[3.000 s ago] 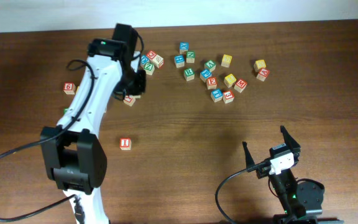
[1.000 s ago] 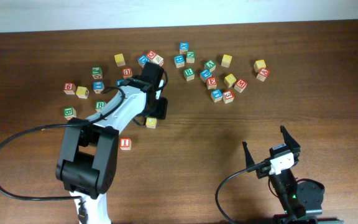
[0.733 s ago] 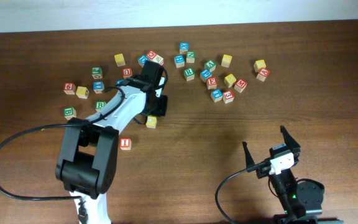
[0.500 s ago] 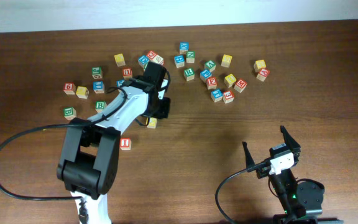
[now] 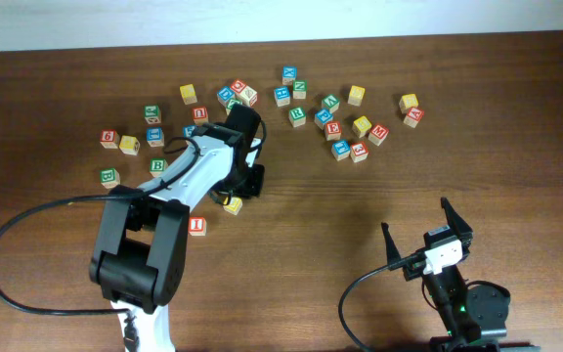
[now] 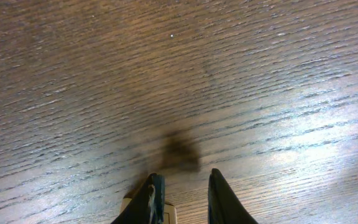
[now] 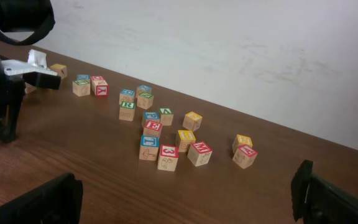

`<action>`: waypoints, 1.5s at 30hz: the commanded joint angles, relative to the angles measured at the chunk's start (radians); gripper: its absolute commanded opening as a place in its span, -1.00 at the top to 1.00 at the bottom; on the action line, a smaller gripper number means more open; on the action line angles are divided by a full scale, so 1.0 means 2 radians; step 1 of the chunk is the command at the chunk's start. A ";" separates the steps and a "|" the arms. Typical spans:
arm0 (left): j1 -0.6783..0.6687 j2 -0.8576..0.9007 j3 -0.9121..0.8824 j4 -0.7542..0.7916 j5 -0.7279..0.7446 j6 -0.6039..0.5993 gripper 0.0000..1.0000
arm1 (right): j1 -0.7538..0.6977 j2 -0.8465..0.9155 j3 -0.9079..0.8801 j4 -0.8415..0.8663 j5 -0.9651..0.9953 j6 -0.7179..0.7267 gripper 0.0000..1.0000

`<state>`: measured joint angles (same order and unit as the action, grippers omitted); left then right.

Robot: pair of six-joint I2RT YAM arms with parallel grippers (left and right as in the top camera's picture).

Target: Spell out ICRA

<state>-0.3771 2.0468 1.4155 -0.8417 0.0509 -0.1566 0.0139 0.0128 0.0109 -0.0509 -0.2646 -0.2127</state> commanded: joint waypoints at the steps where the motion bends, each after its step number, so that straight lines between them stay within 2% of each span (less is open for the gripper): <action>1: -0.001 0.001 -0.004 -0.001 0.009 0.001 0.66 | 0.003 -0.003 -0.003 -0.002 -0.006 0.002 -0.97; 6: -0.002 0.001 -0.004 0.015 0.020 0.010 0.75 | 0.003 -0.003 -0.003 -0.002 -0.006 0.002 -0.97; 8: -0.003 0.001 -0.002 0.020 0.020 0.014 1.00 | 0.003 -0.003 -0.003 -0.002 -0.006 0.002 -0.97; 12: -0.011 -0.007 0.014 0.018 0.020 0.025 1.00 | 0.003 -0.003 -0.003 -0.002 -0.006 0.002 -0.97; 17: -0.014 -0.058 0.016 0.006 0.020 0.026 1.00 | 0.003 -0.003 -0.003 -0.002 -0.006 0.002 -0.97; 22: -0.014 -0.078 0.012 -0.093 0.020 0.015 1.00 | 0.003 -0.003 -0.003 -0.002 -0.006 0.002 -0.96; 24: -0.014 -0.078 -0.005 -0.109 0.020 0.015 1.00 | 0.003 -0.003 -0.003 -0.002 -0.006 0.002 -0.97; 32: -0.023 -0.078 -0.087 -0.057 0.020 0.015 1.00 | 0.003 -0.003 -0.003 -0.002 -0.006 0.002 -0.97; 38: -0.024 -0.078 -0.092 -0.015 0.019 0.015 1.00 | 0.003 -0.003 -0.003 -0.002 -0.006 0.002 -0.97; 45: -0.024 -0.078 -0.092 -0.024 -0.021 0.015 1.00 | 0.003 -0.003 -0.003 -0.002 -0.006 0.002 -0.97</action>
<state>-0.4217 1.8946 1.2358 -0.8757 0.0631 -0.1238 0.0139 0.0128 0.0109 -0.0509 -0.2642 -0.2131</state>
